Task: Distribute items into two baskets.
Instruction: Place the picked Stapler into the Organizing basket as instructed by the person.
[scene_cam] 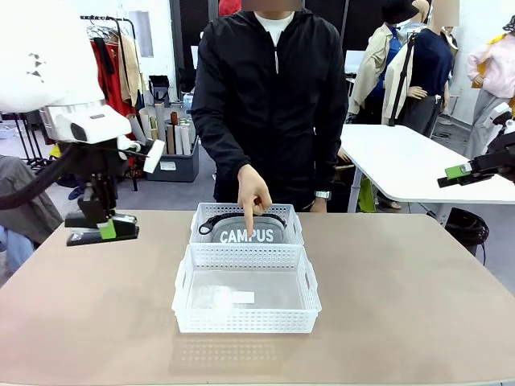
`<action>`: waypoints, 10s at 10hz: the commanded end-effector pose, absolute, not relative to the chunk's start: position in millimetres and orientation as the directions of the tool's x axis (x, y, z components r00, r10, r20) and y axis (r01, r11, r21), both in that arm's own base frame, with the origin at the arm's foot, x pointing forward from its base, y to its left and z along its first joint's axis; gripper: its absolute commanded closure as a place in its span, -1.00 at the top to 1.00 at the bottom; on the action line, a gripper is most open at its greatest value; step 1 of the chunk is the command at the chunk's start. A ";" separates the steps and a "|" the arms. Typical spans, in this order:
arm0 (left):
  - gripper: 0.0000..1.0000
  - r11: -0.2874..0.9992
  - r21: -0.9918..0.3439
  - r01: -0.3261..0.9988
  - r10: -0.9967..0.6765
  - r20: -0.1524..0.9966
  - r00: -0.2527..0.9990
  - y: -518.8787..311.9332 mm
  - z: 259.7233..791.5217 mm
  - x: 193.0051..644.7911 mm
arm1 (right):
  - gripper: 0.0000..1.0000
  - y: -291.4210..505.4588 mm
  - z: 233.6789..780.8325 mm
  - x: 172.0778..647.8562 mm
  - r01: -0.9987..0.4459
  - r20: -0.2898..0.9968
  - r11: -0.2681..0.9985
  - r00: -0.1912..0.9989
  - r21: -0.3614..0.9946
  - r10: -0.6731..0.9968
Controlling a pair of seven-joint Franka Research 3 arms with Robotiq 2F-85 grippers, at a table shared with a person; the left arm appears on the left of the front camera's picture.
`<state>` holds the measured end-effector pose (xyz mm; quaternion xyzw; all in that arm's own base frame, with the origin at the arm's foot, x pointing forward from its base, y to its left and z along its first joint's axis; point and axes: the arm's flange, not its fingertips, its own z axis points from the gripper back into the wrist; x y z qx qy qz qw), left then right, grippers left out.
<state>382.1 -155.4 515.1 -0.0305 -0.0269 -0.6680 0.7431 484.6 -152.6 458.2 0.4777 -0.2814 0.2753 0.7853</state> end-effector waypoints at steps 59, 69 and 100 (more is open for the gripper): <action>1.00 -0.088 0.066 0.994 -0.990 0.108 -0.094 -387.1 385.7 428.2 | 1.00 -150.3 460.5 481.8 -0.700 0.707 0.400 0.689 0.592 0.159; 1.00 -0.037 0.043 0.998 -0.986 0.162 -0.044 -373.2 403.8 444.0 | 1.00 -150.3 460.5 481.8 -0.700 0.707 0.400 0.689 0.592 0.159; 1.00 0.597 -0.520 0.611 -0.151 0.675 0.722 106.2 526.5 454.2 | 1.00 -150.3 460.5 481.8 -0.700 0.707 0.400 0.689 0.592 0.159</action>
